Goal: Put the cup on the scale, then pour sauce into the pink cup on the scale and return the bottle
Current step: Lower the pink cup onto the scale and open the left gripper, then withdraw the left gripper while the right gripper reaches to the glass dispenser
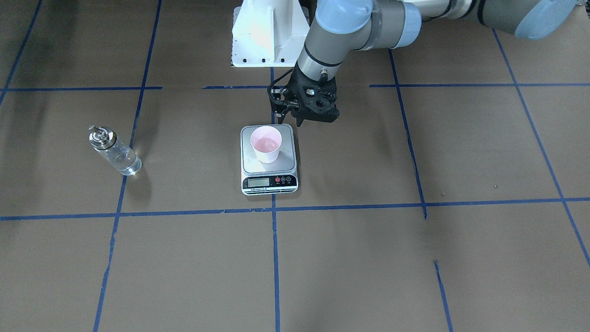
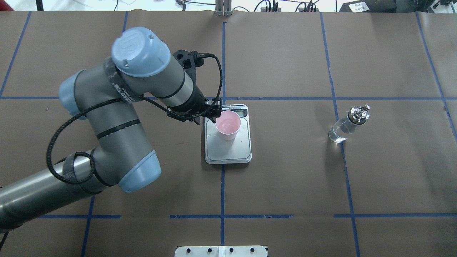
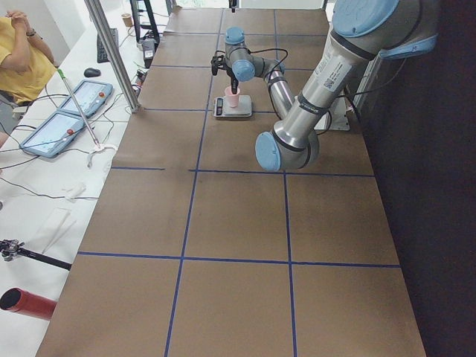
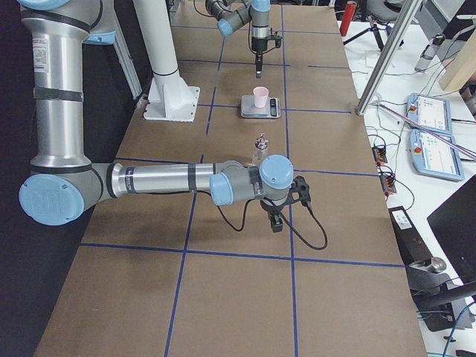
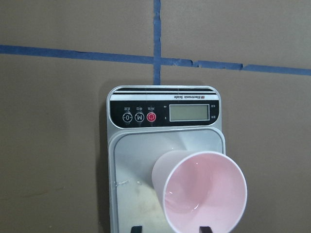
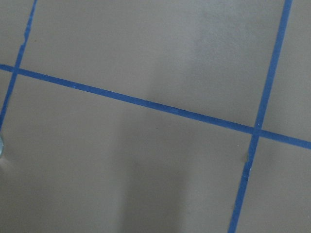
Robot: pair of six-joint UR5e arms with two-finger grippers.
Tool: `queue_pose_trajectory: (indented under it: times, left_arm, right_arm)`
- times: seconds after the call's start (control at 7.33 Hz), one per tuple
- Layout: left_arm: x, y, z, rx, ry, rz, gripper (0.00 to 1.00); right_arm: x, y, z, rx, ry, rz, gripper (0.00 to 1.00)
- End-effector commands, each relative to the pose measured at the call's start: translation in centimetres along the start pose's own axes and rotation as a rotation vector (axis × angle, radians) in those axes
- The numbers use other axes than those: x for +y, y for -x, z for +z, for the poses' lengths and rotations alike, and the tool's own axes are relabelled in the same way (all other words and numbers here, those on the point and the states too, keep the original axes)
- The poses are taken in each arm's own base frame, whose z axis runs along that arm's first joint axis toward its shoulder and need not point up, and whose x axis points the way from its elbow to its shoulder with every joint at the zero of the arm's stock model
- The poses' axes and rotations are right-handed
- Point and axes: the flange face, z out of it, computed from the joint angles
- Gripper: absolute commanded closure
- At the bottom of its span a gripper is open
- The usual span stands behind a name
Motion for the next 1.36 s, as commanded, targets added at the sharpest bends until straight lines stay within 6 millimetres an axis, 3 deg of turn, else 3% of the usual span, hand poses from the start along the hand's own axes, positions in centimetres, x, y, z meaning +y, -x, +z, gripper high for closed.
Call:
queue_pose_trajectory:
  times: [0.0, 0.14, 0.27, 0.55, 0.82, 0.95, 1.23]
  left_arm:
    - [-1.7, 1.9, -2.8, 0.010, -0.049, -0.016, 0.50]
    - [-2.6, 2.7, -3.4, 0.002, -0.066, -0.030, 0.50]
    - [-2.4, 4.4, -4.0, -0.003, -0.074, -0.037, 0.50]
    - [-1.7, 9.0, -6.4, -0.012, -0.102, -0.057, 0.50]
    - [-2.7, 10.2, -7.4, -0.020, -0.128, -0.073, 0.50]
    - [-3.4, 10.7, -8.0, -0.026, -0.144, -0.064, 0.50]
    - [-4.9, 16.2, -8.6, -0.106, -0.158, 0.047, 0.49]
  right_arm:
    - [1.5, 5.0, 2.6, 0.013, -0.190, -0.051, 0.00]
    - [3.3, 7.6, 4.6, -0.048, -0.220, -0.058, 0.01]
    - [3.9, 11.1, 5.0, -0.105, -0.216, 0.029, 0.00]
    - [6.9, 19.9, 6.6, -0.083, -0.230, 0.087, 0.00]
    - [10.2, 26.9, 9.6, -0.061, -0.244, 0.121, 0.00]
    - [11.2, 28.6, 11.5, -0.031, -0.276, 0.149, 0.00]
    - [12.1, 30.8, 13.9, 0.034, -0.389, 0.158, 0.00]
